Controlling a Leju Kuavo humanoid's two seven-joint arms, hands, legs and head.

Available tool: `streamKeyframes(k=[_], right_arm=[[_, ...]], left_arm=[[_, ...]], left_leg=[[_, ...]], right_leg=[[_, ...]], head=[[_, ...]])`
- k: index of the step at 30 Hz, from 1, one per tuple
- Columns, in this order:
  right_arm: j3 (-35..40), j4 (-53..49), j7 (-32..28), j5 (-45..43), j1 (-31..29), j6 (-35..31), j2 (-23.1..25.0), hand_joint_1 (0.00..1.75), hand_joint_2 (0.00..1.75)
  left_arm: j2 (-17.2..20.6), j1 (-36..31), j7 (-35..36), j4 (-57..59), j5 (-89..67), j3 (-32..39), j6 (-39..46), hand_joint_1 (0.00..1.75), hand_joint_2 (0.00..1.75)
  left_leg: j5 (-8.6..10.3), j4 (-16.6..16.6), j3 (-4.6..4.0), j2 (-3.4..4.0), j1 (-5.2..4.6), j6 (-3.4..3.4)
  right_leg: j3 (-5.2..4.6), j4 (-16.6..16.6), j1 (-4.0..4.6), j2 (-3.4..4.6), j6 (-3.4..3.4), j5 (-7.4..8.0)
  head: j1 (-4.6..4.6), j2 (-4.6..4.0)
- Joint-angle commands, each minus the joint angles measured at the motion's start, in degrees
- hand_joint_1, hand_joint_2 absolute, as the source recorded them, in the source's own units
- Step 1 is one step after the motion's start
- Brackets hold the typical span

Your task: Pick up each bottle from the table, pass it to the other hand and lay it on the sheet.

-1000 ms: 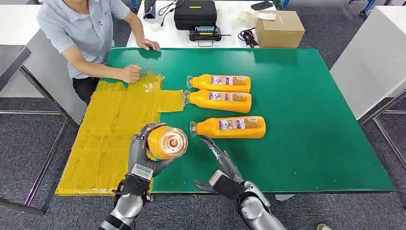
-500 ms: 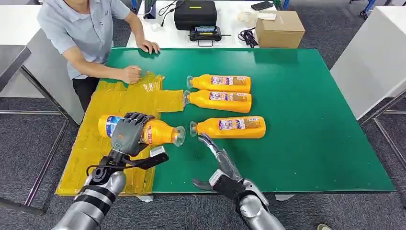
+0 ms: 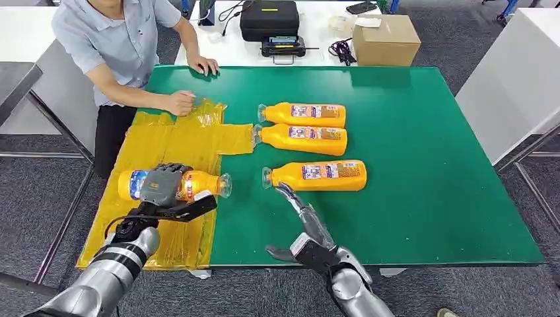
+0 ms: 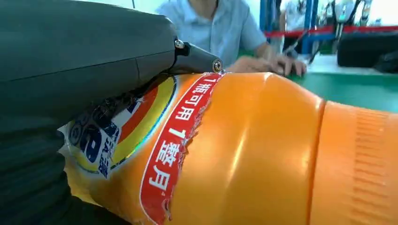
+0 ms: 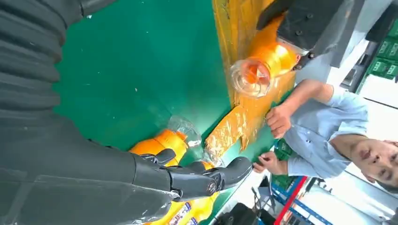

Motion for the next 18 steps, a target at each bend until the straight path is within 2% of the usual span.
streamKeyframes(k=[1,3,4,5,6,7,8,9,10,12,13,15,16,17,18], right_arm=[[-1.29,0.55,0.03,0.15,-0.43,0.39,0.18,0.0,1.75],[-1.27,0.73,0.02,0.17,-0.48,0.42,0.23,0.0,1.75],[-1.22,0.8,0.02,0.19,-0.48,0.44,0.28,0.0,1.75],[-1.14,0.92,0.01,0.27,-0.54,0.49,0.27,0.0,1.75],[-1.18,1.06,0.01,0.27,-0.58,0.5,0.29,0.0,1.75],[-1.18,1.06,0.01,0.27,-0.58,0.5,0.29,0.0,1.75],[-1.28,1.22,0.01,0.26,-0.69,0.51,0.21,0.0,1.75],[-1.28,1.22,0.01,0.26,-0.69,0.51,0.21,0.0,1.75],[-1.43,1.27,0.01,0.26,-0.72,0.51,0.18,0.0,1.75],[-1.75,1.36,0.01,0.29,-0.76,0.5,0.25,0.0,1.75],[-1.8,1.35,0.01,0.28,-0.77,0.5,0.21,0.0,1.75],[-2.14,1.43,0.0,0.3,-0.61,0.5,0.2,0.0,1.75],[-2.29,1.47,0.01,0.29,-0.6,0.49,0.21,0.0,1.75],[-2.43,1.54,0.01,0.31,-0.55,0.49,0.23,0.0,1.75],[-2.49,1.67,-0.01,0.43,-0.51,0.45,0.14,0.0,1.75]], left_arm=[[-1.67,-3.53,-1.96,5.0,1.8,2.29,-0.32,1.75,1.75],[-1.83,-3.55,-2.02,5.0,2.07,2.31,-0.66,1.75,1.75],[-1.87,-3.64,-2.0,5.03,1.93,2.12,-0.8,1.68,1.75],[-1.84,-3.81,-1.61,5.35,1.58,1.8,-1.26,1.12,1.75],[-1.95,-3.99,-0.98,5.82,1.49,1.6,-2.17,0.37,1.75],[-1.95,-3.99,-0.98,5.82,1.49,1.6,-2.17,0.42,1.75],[-1.96,-4.39,-0.71,6.8,1.36,0.87,-5.01,0.61,1.75],[-1.96,-4.39,-0.71,6.8,1.36,0.87,-5.01,0.61,1.75],[-1.95,-4.45,-0.33,7.06,1.23,0.66,-5.65,0.49,1.75],[-1.85,-4.68,0.97,7.86,0.7,-0.07,-8.06,0.4,1.75],[-1.76,-4.49,0.83,7.98,0.8,-0.08,-8.32,0.24,1.75],[-1.72,-4.56,1.63,8.64,0.49,-0.67,-10.55,0.31,1.75],[-1.6,-4.58,1.78,8.84,0.59,-0.64,-11.06,0.68,1.75],[-1.44,-4.65,1.87,9.35,0.48,-1.07,-12.52,0.93,1.75],[-1.27,-4.61,1.97,9.78,0.49,-1.31,-13.89,1.33,1.75]], left_leg=[[0.0,0.07,-0.01,-0.06,0.07,-0.09],[0.02,0.02,-0.02,-0.04,0.03,-0.05],[0.0,0.05,0.0,-0.03,0.05,-0.08],[-0.01,0.08,0.02,0.01,0.1,-0.11],[0.01,0.04,-0.03,-0.02,0.05,-0.06],[0.01,0.07,-0.02,-0.05,0.08,-0.09],[0.0,0.1,0.02,-0.01,0.12,-0.14],[0.01,0.04,-0.02,-0.04,0.07,-0.07],[0.01,0.05,0.01,-0.02,0.08,-0.09],[0.0,0.03,0.04,0.0,0.07,-0.1],[0.01,0.01,0.03,-0.01,0.04,-0.07],[0.0,0.01,0.07,0.01,0.05,-0.08],[0.0,0.0,0.08,0.04,0.03,-0.07],[0.0,-0.02,0.11,0.05,0.05,-0.09],[0.0,-0.02,0.1,0.05,0.03,-0.08]], right_leg=[[0.04,0.04,0.08,-0.1,-0.12,-0.02],[0.01,0.0,0.03,-0.05,-0.06,0.01],[0.04,0.03,0.06,-0.05,-0.1,0.0],[0.07,0.03,0.11,-0.03,-0.15,0.01],[0.0,0.02,0.06,-0.04,-0.08,0.01],[0.04,0.03,0.08,-0.09,-0.12,0.0],[0.07,0.06,0.13,-0.07,-0.19,0.0],[0.04,0.0,0.08,-0.06,-0.1,0.01],[0.06,0.01,0.09,-0.06,-0.13,0.01],[0.07,0.0,0.08,-0.04,-0.13,0.0],[0.05,0.0,0.05,-0.03,-0.09,0.0],[0.09,0.0,0.05,-0.02,-0.11,0.0],[0.08,0.01,0.04,0.01,-0.1,0.0],[0.12,-0.02,0.06,0.01,-0.13,0.01],[0.11,-0.02,0.04,0.02,-0.1,0.01]], head=[[0.0,0.0],[0.0,0.0],[0.0,0.0],[0.0,0.0],[0.0,0.0],[0.0,0.0],[0.0,0.0],[0.0,0.0],[0.0,0.0],[0.0,0.0],[0.0,0.0],[0.0,0.0],[0.0,0.0],[0.0,0.0],[0.0,0.0]])
